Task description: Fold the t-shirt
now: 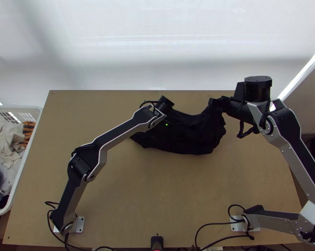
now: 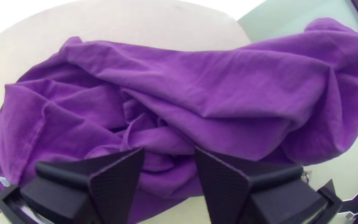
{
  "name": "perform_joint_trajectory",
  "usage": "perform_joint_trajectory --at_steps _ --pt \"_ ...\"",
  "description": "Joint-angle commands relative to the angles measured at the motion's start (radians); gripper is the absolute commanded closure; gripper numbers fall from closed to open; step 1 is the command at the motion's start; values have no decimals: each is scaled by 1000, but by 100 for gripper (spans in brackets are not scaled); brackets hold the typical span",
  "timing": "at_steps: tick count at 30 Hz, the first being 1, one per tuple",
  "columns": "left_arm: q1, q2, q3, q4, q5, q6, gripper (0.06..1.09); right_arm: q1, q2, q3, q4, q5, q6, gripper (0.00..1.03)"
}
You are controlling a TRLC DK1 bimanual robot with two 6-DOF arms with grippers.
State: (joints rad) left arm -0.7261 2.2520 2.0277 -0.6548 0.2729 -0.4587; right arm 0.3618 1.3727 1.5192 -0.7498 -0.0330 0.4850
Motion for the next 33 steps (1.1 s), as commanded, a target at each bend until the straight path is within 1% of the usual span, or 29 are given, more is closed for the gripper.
perform_joint_trajectory --at_steps 1,15,17,20,23,30,33 --pt "14 8 22 -20 -6 6 35 12 11 10 -6 12 -13 100" --pt "28 -29 25 -16 -28 15 35 16 8 1 -6 12 -13 100" --pt "28 -26 28 -17 -52 29 35 16 8 1 -6 12 -14 100" --pt "31 -25 28 -23 -60 41 35 16 8 2 -6 12 -14 100" --pt "27 -25 28 -31 -98 61 35 16 8 -1 -6 12 -14 100" --pt "11 -8 29 -31 -93 55 33 17 8 -2 -5 12 -14 100" --pt "8 3 37 -29 -63 29 33 17 9 -2 -5 12 -17 100"
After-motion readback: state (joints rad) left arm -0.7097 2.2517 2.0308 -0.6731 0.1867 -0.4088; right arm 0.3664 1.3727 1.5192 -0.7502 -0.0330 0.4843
